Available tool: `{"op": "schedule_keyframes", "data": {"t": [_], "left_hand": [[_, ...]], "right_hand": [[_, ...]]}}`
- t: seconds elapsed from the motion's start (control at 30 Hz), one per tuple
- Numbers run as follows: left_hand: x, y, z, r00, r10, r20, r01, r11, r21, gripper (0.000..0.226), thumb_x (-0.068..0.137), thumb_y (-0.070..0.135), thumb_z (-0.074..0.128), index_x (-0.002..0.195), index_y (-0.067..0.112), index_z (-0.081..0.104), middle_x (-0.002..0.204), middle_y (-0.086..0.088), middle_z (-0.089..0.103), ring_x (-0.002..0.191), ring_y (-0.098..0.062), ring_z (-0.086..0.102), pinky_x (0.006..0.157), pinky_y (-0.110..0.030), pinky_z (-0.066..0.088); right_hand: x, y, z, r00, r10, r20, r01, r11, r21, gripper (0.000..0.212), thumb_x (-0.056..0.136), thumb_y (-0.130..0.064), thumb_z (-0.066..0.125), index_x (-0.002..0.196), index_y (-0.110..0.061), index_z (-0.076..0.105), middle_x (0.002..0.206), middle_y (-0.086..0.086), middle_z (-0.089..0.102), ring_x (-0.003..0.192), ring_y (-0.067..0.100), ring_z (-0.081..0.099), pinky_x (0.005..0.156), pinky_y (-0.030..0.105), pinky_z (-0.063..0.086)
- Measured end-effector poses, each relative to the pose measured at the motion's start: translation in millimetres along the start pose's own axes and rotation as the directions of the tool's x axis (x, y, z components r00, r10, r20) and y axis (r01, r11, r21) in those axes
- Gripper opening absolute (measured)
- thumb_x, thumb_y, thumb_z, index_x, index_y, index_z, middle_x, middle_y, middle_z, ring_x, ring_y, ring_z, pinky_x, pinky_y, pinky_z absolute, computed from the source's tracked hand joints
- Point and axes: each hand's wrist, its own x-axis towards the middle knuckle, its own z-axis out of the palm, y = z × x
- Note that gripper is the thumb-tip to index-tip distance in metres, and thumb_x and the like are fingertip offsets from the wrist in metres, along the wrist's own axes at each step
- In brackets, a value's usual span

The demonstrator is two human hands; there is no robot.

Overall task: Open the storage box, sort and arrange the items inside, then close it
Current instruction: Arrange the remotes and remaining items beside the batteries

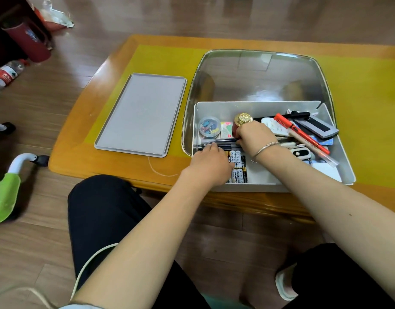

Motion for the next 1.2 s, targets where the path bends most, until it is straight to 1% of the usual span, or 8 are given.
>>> {"op": "schedule_keyframes", "data": {"t": [0.07,0.13,0.33,0.47,0.63,0.9,1.07,1.2], "left_hand": [[3,3,1,0.998,-0.029,0.056,0.031,0.998,-0.047,0.068,0.102,0.045,0.028,0.151,0.003,0.009,0.160,-0.015,0.001,0.147,-0.029,0.003,0.116,-0.045,0.017],[6,4,4,0.996,-0.039,0.074,0.044,0.997,-0.067,0.069,0.102,0.045,0.029,0.152,0.002,0.007,0.160,-0.015,-0.002,0.148,-0.028,0.000,0.117,-0.045,0.016],[11,2,6,0.999,-0.047,0.004,0.047,0.995,-0.086,0.069,0.102,0.044,0.033,0.152,0.004,0.006,0.160,-0.014,-0.002,0.147,-0.029,-0.001,0.118,-0.046,0.015],[11,3,8,0.998,-0.065,-0.006,0.065,0.995,-0.079,0.072,0.101,0.046,0.032,0.152,0.004,0.002,0.160,-0.014,-0.004,0.147,-0.029,-0.001,0.117,-0.047,0.014],[12,5,7,0.995,-0.094,-0.017,0.092,0.994,-0.059,0.075,0.100,0.046,0.036,0.152,0.003,0.004,0.160,-0.014,0.000,0.147,-0.030,0.003,0.115,-0.047,0.018],[14,5,10,0.992,-0.119,-0.046,0.115,0.991,-0.075,0.078,0.098,0.049,0.040,0.151,0.002,0.006,0.156,-0.017,0.013,0.145,-0.032,0.011,0.116,-0.046,0.020],[14,4,12,0.993,-0.102,-0.056,0.096,0.990,-0.104,0.075,0.099,0.047,0.040,0.152,0.006,0.007,0.158,-0.017,0.008,0.146,-0.033,0.006,0.115,-0.047,0.018],[16,2,11,0.998,-0.042,0.053,0.048,0.993,-0.111,0.070,0.100,0.045,0.036,0.154,0.018,0.000,0.159,-0.016,-0.011,0.146,-0.033,-0.011,0.117,-0.050,0.010]], "right_hand": [[1,-2,2,1.000,0.018,0.017,-0.018,1.000,-0.007,0.019,0.090,-0.006,0.053,0.107,-0.004,0.063,0.103,0.019,0.063,0.101,0.037,0.059,0.081,0.037,0.048],[-1,-2,4,1.000,0.021,0.008,-0.021,1.000,-0.005,0.019,0.090,-0.004,0.052,0.106,-0.004,0.062,0.103,0.019,0.063,0.101,0.036,0.058,0.079,0.037,0.047],[-5,2,8,1.000,0.009,-0.013,-0.009,1.000,-0.014,0.023,0.088,-0.001,0.049,0.103,-0.007,0.065,0.103,0.016,0.063,0.102,0.034,0.056,0.077,0.036,0.046],[-7,1,7,1.000,0.003,-0.006,-0.004,1.000,-0.030,0.027,0.088,0.000,0.047,0.108,-0.008,0.064,0.108,0.016,0.061,0.103,0.035,0.057,0.079,0.038,0.047],[-11,1,6,1.000,0.014,-0.005,-0.015,0.999,-0.046,0.031,0.087,0.003,0.045,0.112,-0.007,0.062,0.111,0.017,0.059,0.103,0.036,0.057,0.080,0.039,0.047],[-12,-5,6,0.998,0.034,0.061,-0.031,0.998,-0.053,0.032,0.088,0.005,0.044,0.114,-0.004,0.060,0.114,0.018,0.057,0.105,0.037,0.057,0.081,0.041,0.047],[-14,-3,6,0.994,0.086,0.074,-0.084,0.996,-0.034,0.030,0.085,0.009,0.044,0.109,-0.001,0.059,0.107,0.020,0.059,0.102,0.038,0.058,0.079,0.039,0.046],[-16,-2,7,0.992,0.075,0.102,-0.074,0.997,-0.006,0.031,0.084,0.007,0.047,0.109,-0.003,0.062,0.105,0.020,0.061,0.098,0.037,0.060,0.077,0.037,0.047]]}}
